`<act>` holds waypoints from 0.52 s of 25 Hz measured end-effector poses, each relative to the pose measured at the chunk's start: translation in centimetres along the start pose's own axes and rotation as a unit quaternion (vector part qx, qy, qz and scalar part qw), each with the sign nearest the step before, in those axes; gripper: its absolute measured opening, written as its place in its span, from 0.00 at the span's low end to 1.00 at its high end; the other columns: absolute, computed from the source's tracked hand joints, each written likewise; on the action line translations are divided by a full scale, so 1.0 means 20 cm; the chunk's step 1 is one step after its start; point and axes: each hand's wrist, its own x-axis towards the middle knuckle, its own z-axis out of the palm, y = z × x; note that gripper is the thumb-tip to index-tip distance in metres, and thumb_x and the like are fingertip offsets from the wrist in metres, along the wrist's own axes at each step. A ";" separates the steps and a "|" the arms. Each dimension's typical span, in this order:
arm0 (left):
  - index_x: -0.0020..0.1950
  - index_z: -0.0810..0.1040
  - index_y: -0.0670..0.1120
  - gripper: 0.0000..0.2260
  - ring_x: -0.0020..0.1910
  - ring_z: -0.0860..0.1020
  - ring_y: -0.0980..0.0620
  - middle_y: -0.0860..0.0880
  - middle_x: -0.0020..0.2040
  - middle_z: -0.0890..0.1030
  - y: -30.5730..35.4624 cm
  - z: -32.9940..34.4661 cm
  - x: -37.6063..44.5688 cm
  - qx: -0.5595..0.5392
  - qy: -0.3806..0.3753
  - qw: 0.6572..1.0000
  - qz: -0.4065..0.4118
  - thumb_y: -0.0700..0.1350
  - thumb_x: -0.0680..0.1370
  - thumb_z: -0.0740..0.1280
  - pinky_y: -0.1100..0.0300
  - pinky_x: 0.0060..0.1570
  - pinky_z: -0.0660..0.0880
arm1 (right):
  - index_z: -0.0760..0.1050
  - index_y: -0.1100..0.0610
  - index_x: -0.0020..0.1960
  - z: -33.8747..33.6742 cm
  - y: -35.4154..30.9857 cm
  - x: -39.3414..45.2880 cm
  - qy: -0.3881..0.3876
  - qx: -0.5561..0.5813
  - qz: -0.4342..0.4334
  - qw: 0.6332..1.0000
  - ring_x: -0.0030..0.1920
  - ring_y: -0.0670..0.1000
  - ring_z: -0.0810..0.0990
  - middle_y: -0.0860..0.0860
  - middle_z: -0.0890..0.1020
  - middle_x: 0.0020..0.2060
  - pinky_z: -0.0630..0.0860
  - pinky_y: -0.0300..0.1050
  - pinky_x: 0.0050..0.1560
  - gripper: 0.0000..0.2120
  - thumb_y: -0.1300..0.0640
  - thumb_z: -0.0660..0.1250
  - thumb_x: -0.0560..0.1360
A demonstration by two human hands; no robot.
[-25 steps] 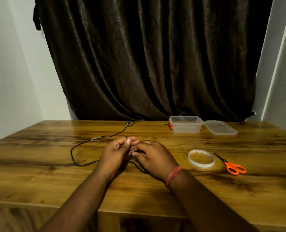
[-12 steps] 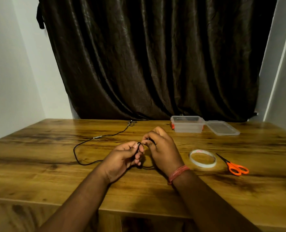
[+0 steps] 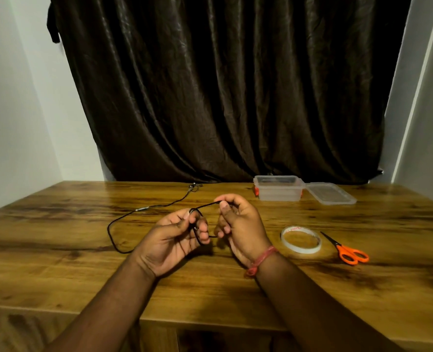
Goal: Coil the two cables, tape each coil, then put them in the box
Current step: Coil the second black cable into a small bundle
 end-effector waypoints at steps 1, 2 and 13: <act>0.49 0.77 0.40 0.02 0.44 0.82 0.47 0.41 0.45 0.81 0.00 -0.01 0.00 -0.014 -0.018 1.000 -0.004 0.38 0.80 0.64 0.54 0.49 0.80 | 0.76 0.56 0.49 0.00 -0.01 0.00 -0.002 0.003 0.007 1.000 0.24 0.44 0.66 0.47 0.71 0.27 0.66 0.38 0.23 0.08 0.63 0.59 0.82; 0.50 0.76 0.40 0.04 0.44 0.82 0.47 0.41 0.46 0.81 0.00 -0.02 0.00 -0.034 -0.041 0.999 -0.008 0.37 0.81 0.62 0.54 0.50 0.80 | 0.77 0.54 0.49 0.00 -0.01 -0.01 -0.006 -0.068 -0.010 0.998 0.26 0.43 0.68 0.46 0.74 0.29 0.67 0.37 0.25 0.08 0.62 0.61 0.81; 0.62 0.79 0.37 0.15 0.38 0.79 0.53 0.47 0.39 0.79 0.01 0.03 0.04 0.013 0.198 0.974 0.107 0.38 0.80 0.58 0.58 0.44 0.81 | 0.73 0.51 0.54 0.02 0.08 -0.07 -0.163 -0.599 -0.178 0.763 0.45 0.56 0.80 0.54 0.82 0.48 0.78 0.51 0.44 0.07 0.51 0.58 0.81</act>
